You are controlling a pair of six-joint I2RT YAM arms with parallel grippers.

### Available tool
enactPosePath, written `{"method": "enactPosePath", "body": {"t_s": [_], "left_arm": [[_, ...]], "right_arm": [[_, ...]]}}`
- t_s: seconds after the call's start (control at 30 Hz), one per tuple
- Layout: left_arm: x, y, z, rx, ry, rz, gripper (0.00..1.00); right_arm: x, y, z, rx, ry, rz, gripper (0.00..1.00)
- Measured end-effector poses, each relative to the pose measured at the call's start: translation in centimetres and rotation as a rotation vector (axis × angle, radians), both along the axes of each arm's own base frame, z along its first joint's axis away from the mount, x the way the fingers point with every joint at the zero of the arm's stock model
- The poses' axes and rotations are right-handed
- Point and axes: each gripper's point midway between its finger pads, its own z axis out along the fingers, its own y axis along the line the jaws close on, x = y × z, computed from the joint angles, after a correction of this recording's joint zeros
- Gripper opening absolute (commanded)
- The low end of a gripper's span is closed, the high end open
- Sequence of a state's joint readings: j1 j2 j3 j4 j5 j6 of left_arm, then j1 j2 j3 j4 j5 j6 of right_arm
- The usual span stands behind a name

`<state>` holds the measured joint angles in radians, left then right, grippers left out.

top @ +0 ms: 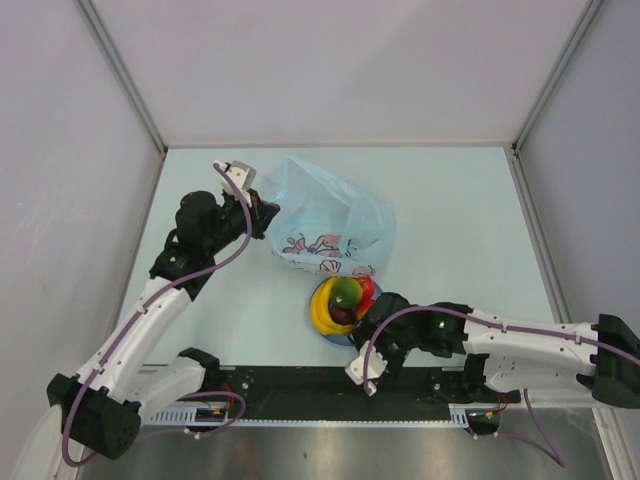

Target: Take the fake fruits out of the plastic bag

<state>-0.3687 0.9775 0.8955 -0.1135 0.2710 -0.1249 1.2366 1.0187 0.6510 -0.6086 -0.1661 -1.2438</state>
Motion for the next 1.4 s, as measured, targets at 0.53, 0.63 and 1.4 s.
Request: {"method": "enactPosePath", "body": {"t_s": [0.53,0.63,1.4], "left_arm": [[0.1,-0.1,-0.2,-0.005,0.010,-0.002,0.04],[0.1,-0.1,-0.2,-0.005,0.011,-0.002,0.04],[0.1,-0.2,-0.3,-0.010,0.018,-0.002,0.04]], "right_arm": [[1.9,0.9,-0.2,0.044,0.031,-0.189,0.83],[2.3,0.9,-0.2,0.046,0.033,-0.228,0.82],[1.6,0.8,0.2,0.067,0.066,-0.246,1.00]]}}
